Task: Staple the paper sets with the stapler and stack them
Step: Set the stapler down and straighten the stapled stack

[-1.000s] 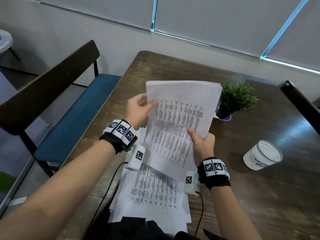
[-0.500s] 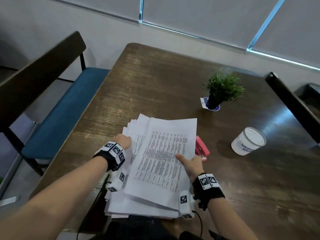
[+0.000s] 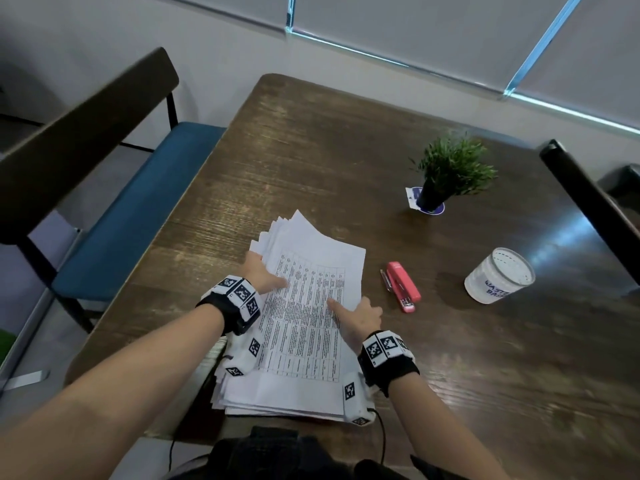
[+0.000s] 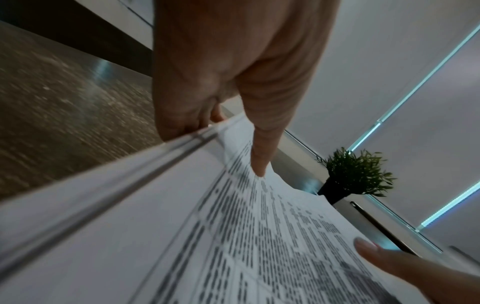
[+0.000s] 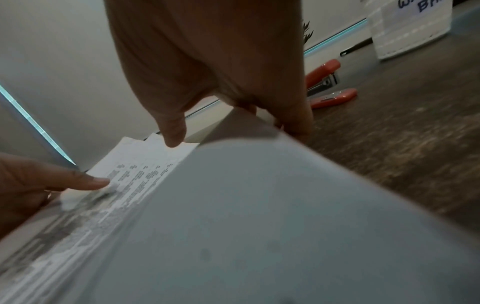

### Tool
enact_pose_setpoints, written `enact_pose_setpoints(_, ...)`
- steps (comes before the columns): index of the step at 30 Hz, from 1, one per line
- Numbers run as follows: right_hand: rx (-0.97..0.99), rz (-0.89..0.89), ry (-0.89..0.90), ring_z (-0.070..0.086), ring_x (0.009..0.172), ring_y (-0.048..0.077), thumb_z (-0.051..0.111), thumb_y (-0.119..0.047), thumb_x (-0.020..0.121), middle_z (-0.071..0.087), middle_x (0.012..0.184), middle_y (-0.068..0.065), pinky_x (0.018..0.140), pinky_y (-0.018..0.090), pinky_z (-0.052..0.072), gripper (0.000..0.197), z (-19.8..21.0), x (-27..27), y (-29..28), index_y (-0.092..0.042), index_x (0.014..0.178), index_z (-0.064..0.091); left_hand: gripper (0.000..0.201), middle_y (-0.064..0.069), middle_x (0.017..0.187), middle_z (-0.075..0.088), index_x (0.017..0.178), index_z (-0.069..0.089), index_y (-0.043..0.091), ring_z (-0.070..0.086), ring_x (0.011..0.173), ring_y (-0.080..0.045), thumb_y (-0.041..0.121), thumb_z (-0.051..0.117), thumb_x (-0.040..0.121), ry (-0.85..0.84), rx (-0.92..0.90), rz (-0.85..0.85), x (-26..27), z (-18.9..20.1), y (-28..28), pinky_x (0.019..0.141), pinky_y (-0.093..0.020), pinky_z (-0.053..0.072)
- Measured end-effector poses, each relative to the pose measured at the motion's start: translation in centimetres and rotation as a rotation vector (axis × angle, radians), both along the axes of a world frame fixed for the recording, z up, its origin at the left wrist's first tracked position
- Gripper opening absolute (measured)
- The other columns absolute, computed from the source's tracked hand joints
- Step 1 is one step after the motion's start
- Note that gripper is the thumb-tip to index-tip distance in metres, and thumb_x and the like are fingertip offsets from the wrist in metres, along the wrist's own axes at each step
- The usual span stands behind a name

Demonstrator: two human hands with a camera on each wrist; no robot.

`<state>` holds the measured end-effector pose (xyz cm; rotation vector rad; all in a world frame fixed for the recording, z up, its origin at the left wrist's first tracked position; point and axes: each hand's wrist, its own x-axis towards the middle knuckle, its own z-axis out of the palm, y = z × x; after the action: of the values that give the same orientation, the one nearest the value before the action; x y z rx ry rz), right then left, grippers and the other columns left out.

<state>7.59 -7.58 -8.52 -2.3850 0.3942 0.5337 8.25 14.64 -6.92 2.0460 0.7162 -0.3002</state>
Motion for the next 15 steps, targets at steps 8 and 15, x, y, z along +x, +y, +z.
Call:
enact_pose_setpoints(8, 0.28, -0.109, 0.074, 0.054, 0.119, 0.028, 0.078, -0.056, 0.068, 0.051, 0.133, 0.012, 0.096, 0.042, 0.048, 0.09, -0.3, 1.5, -1.8, -0.001, 0.131, 0.045, 0.046, -0.009, 0.105, 0.071, 0.11, 0.067, 0.009, 0.067, 0.096, -0.023, 0.021, 0.087, 0.069, -0.198, 0.003, -0.065, -0.7, 0.7, -2.6, 0.08, -0.033, 0.056)
enact_pose_setpoints(15, 0.69, -0.262, -0.045, 0.066, 0.105, 0.022, 0.093, -0.046, 0.054, 0.068, 0.118, 0.007, 0.098, 0.045, 0.049, 0.089, 0.9, 2.2, -3.8, -0.008, 0.125, 0.054, 0.03, -0.005, 0.091, 0.074, 0.091, 0.07, 0.01, 0.071, 0.09, -0.023, 0.008, 0.084, 0.065, -0.463, -0.543, -0.081, -1.2, 4.3, -1.3, 0.075, -0.027, 0.058)
